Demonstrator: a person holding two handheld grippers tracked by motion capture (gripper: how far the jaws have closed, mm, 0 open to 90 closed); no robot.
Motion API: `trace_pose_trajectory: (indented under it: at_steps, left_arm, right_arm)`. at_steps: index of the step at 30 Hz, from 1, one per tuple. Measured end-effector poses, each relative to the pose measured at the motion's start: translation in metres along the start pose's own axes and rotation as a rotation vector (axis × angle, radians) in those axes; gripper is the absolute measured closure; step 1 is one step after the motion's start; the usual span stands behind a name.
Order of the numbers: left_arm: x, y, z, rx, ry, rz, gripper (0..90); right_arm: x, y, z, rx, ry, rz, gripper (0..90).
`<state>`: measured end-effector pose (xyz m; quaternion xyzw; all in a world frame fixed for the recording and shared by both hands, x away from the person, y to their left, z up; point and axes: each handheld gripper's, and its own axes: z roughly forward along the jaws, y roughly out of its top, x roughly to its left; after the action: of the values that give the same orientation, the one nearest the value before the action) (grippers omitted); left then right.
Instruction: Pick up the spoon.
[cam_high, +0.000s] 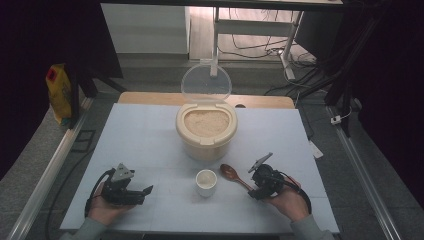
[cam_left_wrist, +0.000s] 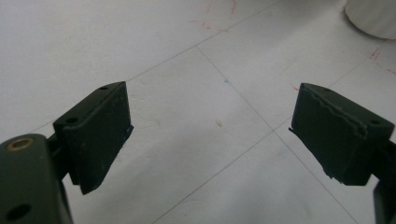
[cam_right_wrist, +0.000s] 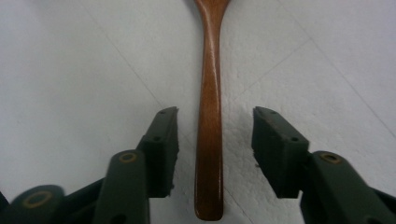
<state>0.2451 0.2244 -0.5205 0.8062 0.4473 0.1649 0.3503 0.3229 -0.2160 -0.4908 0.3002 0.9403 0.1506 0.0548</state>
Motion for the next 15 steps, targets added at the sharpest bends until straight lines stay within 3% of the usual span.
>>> trace_pose_trajectory:
  at_steps: [15]
  left_arm:
    - [-0.0001, -0.0002, 0.0002, 0.001, 0.001, 0.003, 11.9]
  right_arm:
    - [0.0043, 0.0054, 0.0052, 0.049, -0.01, -0.032, 73.6]
